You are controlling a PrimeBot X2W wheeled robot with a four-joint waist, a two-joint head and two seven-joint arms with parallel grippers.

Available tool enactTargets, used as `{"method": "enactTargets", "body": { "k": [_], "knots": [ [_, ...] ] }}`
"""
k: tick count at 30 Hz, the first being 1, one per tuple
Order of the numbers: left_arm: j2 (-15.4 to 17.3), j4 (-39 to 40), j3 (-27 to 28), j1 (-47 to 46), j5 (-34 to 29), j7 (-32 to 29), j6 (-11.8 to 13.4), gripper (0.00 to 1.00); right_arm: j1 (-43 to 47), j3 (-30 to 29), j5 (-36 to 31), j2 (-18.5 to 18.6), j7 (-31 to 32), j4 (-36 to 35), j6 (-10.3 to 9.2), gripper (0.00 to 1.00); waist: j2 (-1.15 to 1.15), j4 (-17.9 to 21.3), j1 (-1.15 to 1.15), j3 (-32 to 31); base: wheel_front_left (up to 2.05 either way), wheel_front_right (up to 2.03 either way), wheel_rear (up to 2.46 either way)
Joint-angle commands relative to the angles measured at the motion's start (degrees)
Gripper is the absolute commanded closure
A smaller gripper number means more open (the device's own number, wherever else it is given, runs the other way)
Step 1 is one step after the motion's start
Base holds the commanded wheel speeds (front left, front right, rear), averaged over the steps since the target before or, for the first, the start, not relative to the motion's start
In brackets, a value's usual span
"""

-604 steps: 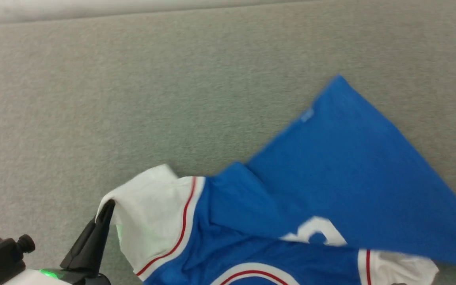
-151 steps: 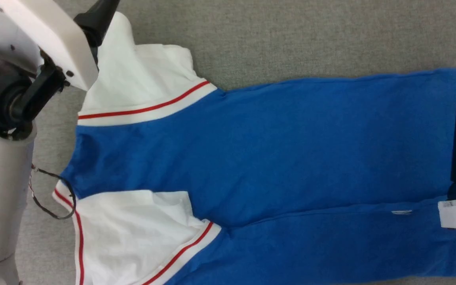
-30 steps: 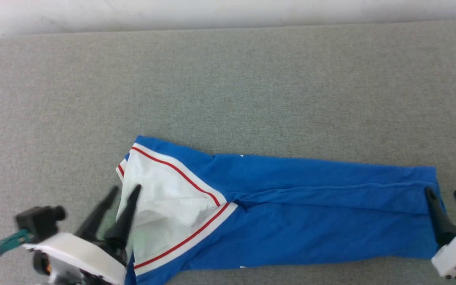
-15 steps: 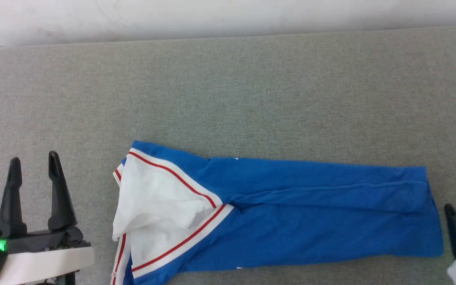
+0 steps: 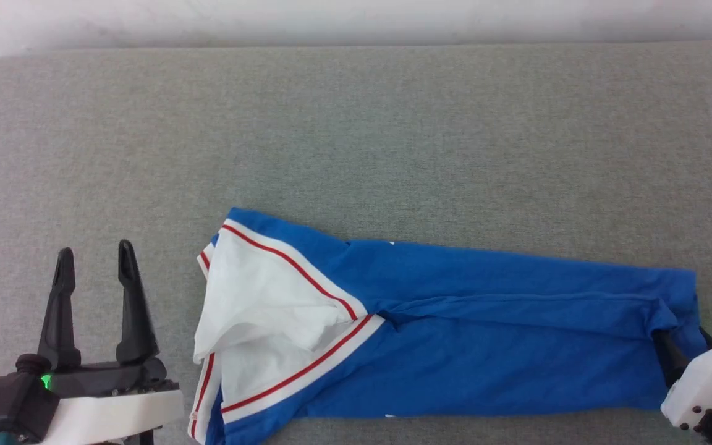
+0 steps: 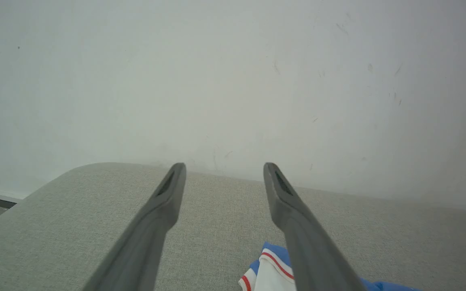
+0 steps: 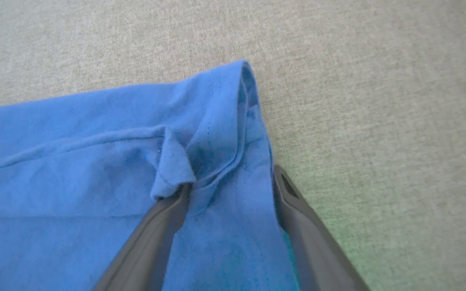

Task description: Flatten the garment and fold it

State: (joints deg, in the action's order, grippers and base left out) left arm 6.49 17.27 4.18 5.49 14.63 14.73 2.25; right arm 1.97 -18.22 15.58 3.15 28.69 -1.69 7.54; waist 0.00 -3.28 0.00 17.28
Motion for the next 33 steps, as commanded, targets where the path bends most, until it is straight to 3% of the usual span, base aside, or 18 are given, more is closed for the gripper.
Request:
{"method": "enactTargets", "body": {
  "k": [1, 2, 3, 4, 5, 14, 22, 26, 33],
  "knots": [
    [-0.41, -0.3, 0.16, -0.8, -0.39, 0.26, -0.53, 0.0, -0.17, 0.17, -0.39, -0.23, 1.67, 1.51, -0.05, 0.0, 0.0, -0.54, 0.0, 0.2, 0.0, 0.0, 0.0],
    [-0.62, -0.5, 0.2, -0.9, -0.49, 0.26, -0.82, 0.0, -0.17, 0.03, -0.5, -0.24, 2.69, 1.92, -0.05, 0.13, 0.0, -0.78, 0.0, 0.17, 0.0, 0.0, 0.0],
    [-0.84, -0.71, 0.26, -0.96, -0.52, 0.26, -1.07, 0.0, -0.19, -0.27, -0.46, -0.24, 3.38, 2.16, -0.05, 0.58, 0.0, -0.97, 0.0, 0.1, 0.0, 0.0, 0.0],
    [-1.03, -0.89, 0.35, -0.97, -0.55, 0.26, -1.32, 0.0, -0.22, -0.68, -0.38, -0.25, 3.8, 2.29, -0.05, 0.73, 0.0, -1.09, 0.0, 0.03, 0.0, 0.0, 0.0],
    [-1.2, -1.06, 0.45, -0.95, -0.6, 0.26, -1.56, 0.0, -0.2, -1.2, -0.35, -0.25, 4.14, 2.36, -0.05, 1.0, 0.0, -1.2, 0.0, -0.06, 0.0, 0.0, 0.0],
    [-2.42, -2.09, 1.53, -0.45, -0.74, 0.27, -2.91, 0.0, -1.47, -8.19, -2.1, -0.17, 3.54, -2.16, -0.05, 1.0, 0.0, -0.32, 0.0, -1.08, 0.0, 0.0, 0.0],
    [-2.83, -3.35, 1.99, -0.15, -1.49, 0.27, -4.16, 0.0, -1.25, -18.16, -6.08, 3.0, 4.05, -5.04, -0.05, 1.0, 0.0, 0.88, 0.0, -1.67, 0.0, 0.0, 0.0],
    [-2.97, -4.08, 2.08, -0.11, -1.65, 0.27, -4.49, 0.0, -0.8, -14.73, -4.77, 2.51, 5.35, -7.83, -0.05, 1.0, 0.0, 1.49, 0.0, -2.17, 0.0, 0.0, 0.0],
    [-3.27, -3.37, 2.43, -0.77, -1.46, 0.27, -4.81, 0.0, 1.0, 2.88, 1.83, 0.84, 11.28, -16.14, -0.05, 1.0, 0.0, 1.96, 0.0, -2.51, 0.0, 0.0, 0.0]
  ]
}}
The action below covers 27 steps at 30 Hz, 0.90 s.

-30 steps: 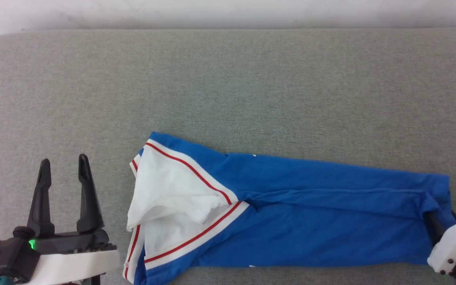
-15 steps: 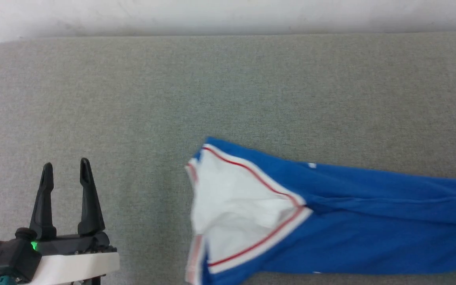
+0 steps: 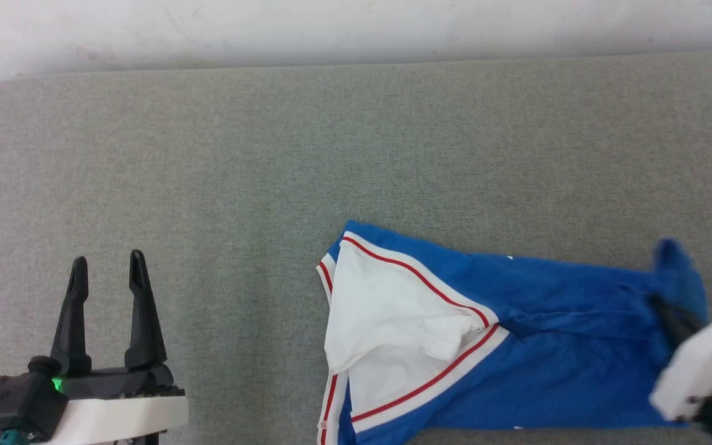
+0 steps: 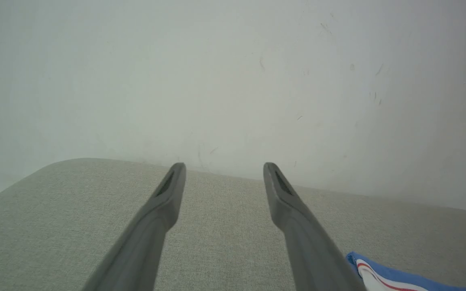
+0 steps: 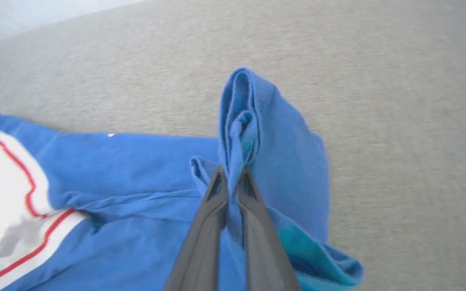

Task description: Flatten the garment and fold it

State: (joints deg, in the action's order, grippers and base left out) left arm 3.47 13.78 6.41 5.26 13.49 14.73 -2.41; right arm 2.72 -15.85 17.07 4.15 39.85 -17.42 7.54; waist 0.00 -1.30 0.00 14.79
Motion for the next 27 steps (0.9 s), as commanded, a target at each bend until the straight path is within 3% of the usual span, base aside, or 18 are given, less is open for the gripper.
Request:
{"method": "enactTargets", "body": {
  "k": [1, 5, 12, 21, 27],
  "knots": [
    [-0.27, 0.12, 0.22, -0.57, -0.37, 0.27, -0.18, 0.0, 0.39, 3.18, 0.91, -0.23, 1.0, -1.34, -0.05, 1.0, 0.0, -0.06, 0.0, -0.11, 0.0, 0.0, 0.0],
    [-0.39, -0.04, 0.06, -0.67, -0.35, 0.27, -0.32, 0.0, 0.13, 12.88, 2.01, -0.42, 3.76, -3.83, -0.05, 1.0, 0.0, -0.59, 0.0, -0.25, 0.0, 0.0, 0.0],
    [-0.52, -0.85, -0.74, -1.22, 0.23, 0.27, -0.43, 0.0, -5.41, 24.45, 3.23, -0.58, 6.13, -2.81, -0.05, 1.0, 0.0, -2.29, 0.0, 0.59, 0.0, 0.0, 0.0],
    [-0.57, -2.17, -1.98, -2.42, 1.03, 0.27, -0.3, 0.0, -15.9, 36.87, 1.69, -1.03, 8.15, 6.67, -0.05, 1.0, 0.0, -3.82, 0.0, 1.82, 0.0, 0.0, 0.0],
    [-0.58, -3.24, -3.29, -3.45, 1.42, 0.27, -0.29, 0.0, -22.55, 41.95, -0.49, -1.21, 8.54, 14.24, -0.05, 1.0, 0.0, -4.38, 0.0, 2.41, 0.0, 0.0, 0.0]
  ]
}}
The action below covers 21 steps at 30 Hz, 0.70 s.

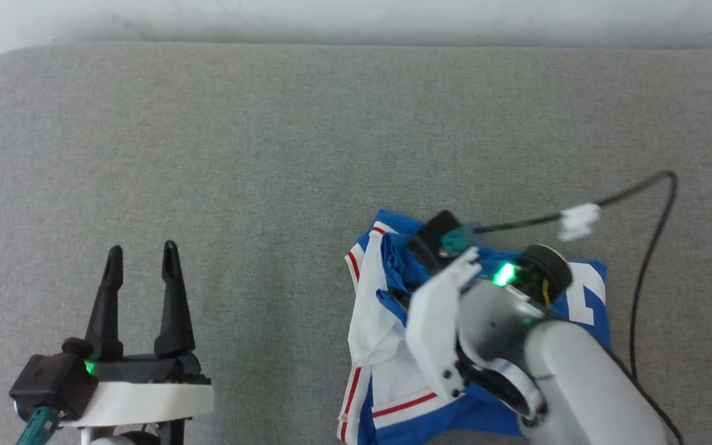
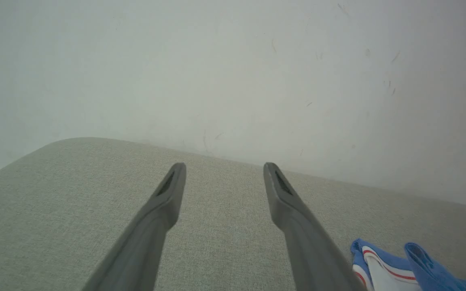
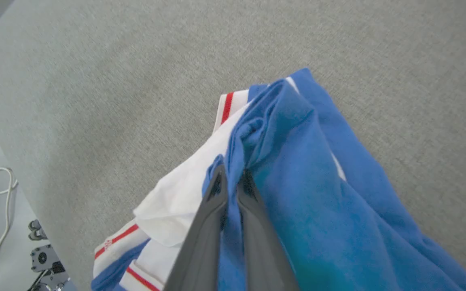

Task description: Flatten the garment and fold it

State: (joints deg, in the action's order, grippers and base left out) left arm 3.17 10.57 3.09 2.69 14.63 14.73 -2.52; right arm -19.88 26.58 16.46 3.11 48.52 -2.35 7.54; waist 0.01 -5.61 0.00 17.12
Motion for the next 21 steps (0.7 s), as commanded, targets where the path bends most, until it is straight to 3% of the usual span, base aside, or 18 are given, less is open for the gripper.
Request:
{"method": "enactTargets", "body": {
  "k": [1, 7, 9, 12, 13, 17, 21],
  "knots": [
    [-0.28, -0.26, -0.21, -1.08, 0.34, 0.27, -0.15, 0.0, -1.25, 0.56, -0.57, -0.19, 0.35, 0.94, -0.05, 1.0, -0.01, -0.14, 0.0, 0.15, 0.0, 0.0, 0.0],
    [-0.29, -1.89, -2.07, -2.22, 0.8, 0.27, -0.15, 0.0, -7.38, 6.95, -3.03, -0.22, 2.99, 10.84, -0.05, 1.0, -0.01, -1.16, 0.0, 0.0, 0.0, 0.0, 0.0],
    [-0.29, -2.44, -2.65, -2.47, 1.08, 0.27, -0.06, 0.0, -8.05, 7.88, -2.6, -0.22, 3.42, 13.27, -0.05, 0.88, -0.01, -1.65, 0.0, -0.34, 0.0, 0.0, 0.0],
    [-0.29, -3.04, -3.03, -2.37, 1.37, 0.27, 0.04, 0.0, -8.83, 9.2, -2.02, -0.23, 3.02, 15.42, -0.05, 0.52, -0.01, -1.86, 0.0, -0.87, 0.0, 0.0, 0.0],
    [-0.29, -3.15, -2.99, -2.22, 1.42, 0.27, 0.07, 0.0, -8.93, 9.44, -1.25, -0.23, 2.63, 15.39, -0.05, 0.0, -0.01, -1.78, 0.0, -1.0, 0.0, 0.0, 0.0],
    [-0.29, -3.27, -2.34, -1.31, 1.46, 0.27, 0.18, 0.0, -9.11, 8.38, 3.14, -0.23, 0.24, 12.77, -0.05, 0.0, -0.01, -0.85, 0.0, -1.61, 0.0, 0.0, 0.0],
    [-0.29, -3.02, -1.59, -0.88, 1.19, 0.27, 0.09, 0.0, -7.74, 3.13, 5.52, -0.23, -2.81, 6.0, -0.05, 0.0, -0.01, 0.52, 0.0, -1.98, 0.0, 0.0, 0.0]
  ]
}}
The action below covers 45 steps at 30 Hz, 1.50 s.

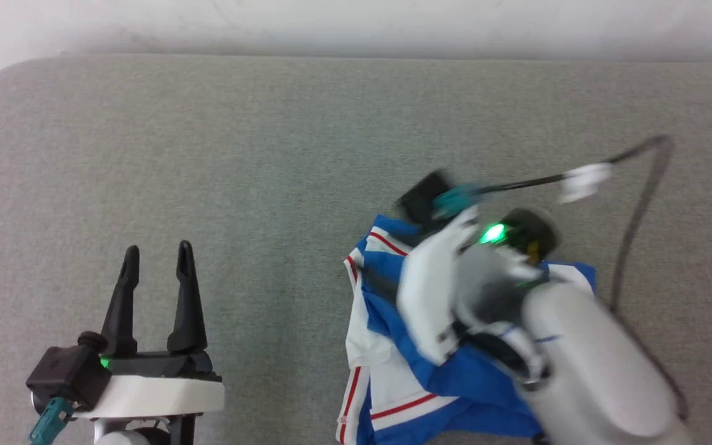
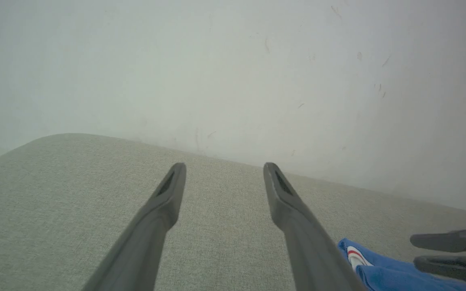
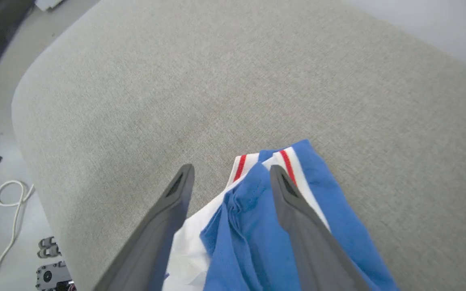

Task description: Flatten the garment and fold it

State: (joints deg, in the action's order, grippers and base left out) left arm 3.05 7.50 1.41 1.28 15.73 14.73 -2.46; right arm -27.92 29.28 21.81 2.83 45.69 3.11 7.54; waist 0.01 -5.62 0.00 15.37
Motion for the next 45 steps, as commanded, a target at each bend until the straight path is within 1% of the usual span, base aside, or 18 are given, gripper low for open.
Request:
{"method": "enactTargets", "body": {
  "k": [1, 3, 5, 9, 11, 13, 16, 20, 26, 32, 37, 38, 39, 40, 42, 45],
  "knots": [
    [-0.17, 0.19, 0.28, 0.64, -0.03, 0.27, -0.03, 0.0, 1.36, -1.99, 0.04, 0.05, -1.01, -1.68, -0.05, 0.0, -0.01, 0.91, 0.0, -0.33, 0.0, 0.0, 0.0],
    [-0.17, 0.45, 0.6, 0.88, -0.33, 0.27, -0.1, 0.0, 4.38, -7.98, -0.53, 0.14, -4.04, -6.7, -0.05, 0.0, -0.01, 1.52, 0.0, -0.54, 0.0, 0.0, 0.0],
    [-0.17, 0.68, 0.81, 1.12, -0.74, 0.27, -0.2, 0.0, 8.39, -15.69, -2.1, 0.13, -8.89, -11.82, -0.05, 0.0, -0.01, 1.99, 0.0, -0.68, 0.0, 0.0, 0.0],
    [-0.17, 1.65, 1.72, 1.89, -1.58, 0.27, -0.34, 0.0, 18.93, -28.27, -5.22, 0.1, -16.42, -19.91, -0.05, 0.0, -0.01, 3.13, 0.0, -0.75, 0.0, 0.0, 0.0],
    [-0.17, 2.23, 2.36, 2.31, -1.83, 0.27, -0.43, 0.0, 24.38, -32.65, -4.06, 0.08, -19.25, -22.02, -0.05, 0.0, -0.01, 3.79, 0.0, -0.54, 0.0, 0.0, 0.0],
    [-0.17, 2.8, 2.97, 2.75, -2.05, 0.27, -0.52, 0.0, 28.97, -35.5, -1.84, 0.07, -21.91, -22.3, -0.05, 0.0, -0.01, 4.62, 0.0, -0.23, 0.0, 0.0, 0.0],
    [-0.17, 3.09, 3.35, 3.06, -2.3, 0.27, -0.81, 0.0, 34.22, -36.19, 1.1, 0.06, -24.44, -20.45, -0.05, 0.0, -0.01, 5.45, 0.0, 0.34, 0.0, 0.0, 0.0],
    [-0.17, 3.05, 3.42, 2.87, -2.45, 0.27, -1.17, 0.0, 36.99, -33.06, 3.22, 0.06, -26.15, -16.63, -0.05, 0.0, -0.01, 6.01, 0.0, 1.02, 0.0, 0.0, 0.0],
    [-0.12, 2.65, 2.96, 2.02, -2.95, 0.27, -1.77, 0.0, 35.2, -29.65, 1.67, 0.06, -26.0, -12.16, -0.05, 0.0, -0.01, 4.98, 0.0, 1.49, 0.0, 0.0, 0.0],
    [-0.13, 2.16, 2.78, 1.82, -2.91, 0.27, -2.09, 0.0, 32.33, -27.76, 1.05, 0.05, -24.57, -8.62, -0.05, 0.0, -0.01, 3.36, 0.0, 1.9, 0.0, 0.0, 0.0],
    [-0.14, 1.59, 2.3, 1.6, -2.71, 0.27, -2.22, 0.0, 30.94, -27.67, 2.29, 0.05, -22.28, -3.73, -0.05, 0.0, -0.01, 2.24, 0.0, 1.91, 0.0, 0.0, 0.0],
    [-0.14, 1.5, 2.22, 1.51, -2.67, 0.27, -2.24, 0.0, 30.67, -27.7, 2.53, 0.05, -22.28, -3.06, -0.05, 0.52, -0.01, 2.03, 0.0, 1.89, 0.0, 0.0, 0.0],
    [-0.14, 1.45, 2.2, 1.43, -2.74, 0.27, -2.24, 0.0, 30.4, -27.7, 2.61, 0.05, -22.38, -2.54, -0.05, 0.85, -0.01, 1.89, 0.0, 1.87, 0.0, 0.0, 0.0],
    [-0.14, 1.4, 2.18, 1.36, -2.83, 0.27, -2.25, 0.0, 30.16, -27.65, 2.75, 0.05, -22.5, -2.14, -0.05, 1.0, -0.01, 1.8, 0.0, 1.82, 0.0, 0.0, 0.0],
    [-0.14, 1.41, 2.27, 1.27, -3.15, 0.27, -2.29, 0.0, 29.66, -27.66, 3.39, 0.05, -23.04, -1.81, -0.05, 1.0, -0.01, 1.82, 0.0, 1.67, 0.0, 0.0, 0.0],
    [-0.12, 1.46, 2.25, 1.13, -3.71, 0.27, -2.36, 0.0, 28.69, -28.16, 2.37, 0.05, -23.91, -2.09, -0.05, 1.0, -0.01, 2.38, 0.0, 1.43, 0.0, 0.0, 0.0]
  ]
}}
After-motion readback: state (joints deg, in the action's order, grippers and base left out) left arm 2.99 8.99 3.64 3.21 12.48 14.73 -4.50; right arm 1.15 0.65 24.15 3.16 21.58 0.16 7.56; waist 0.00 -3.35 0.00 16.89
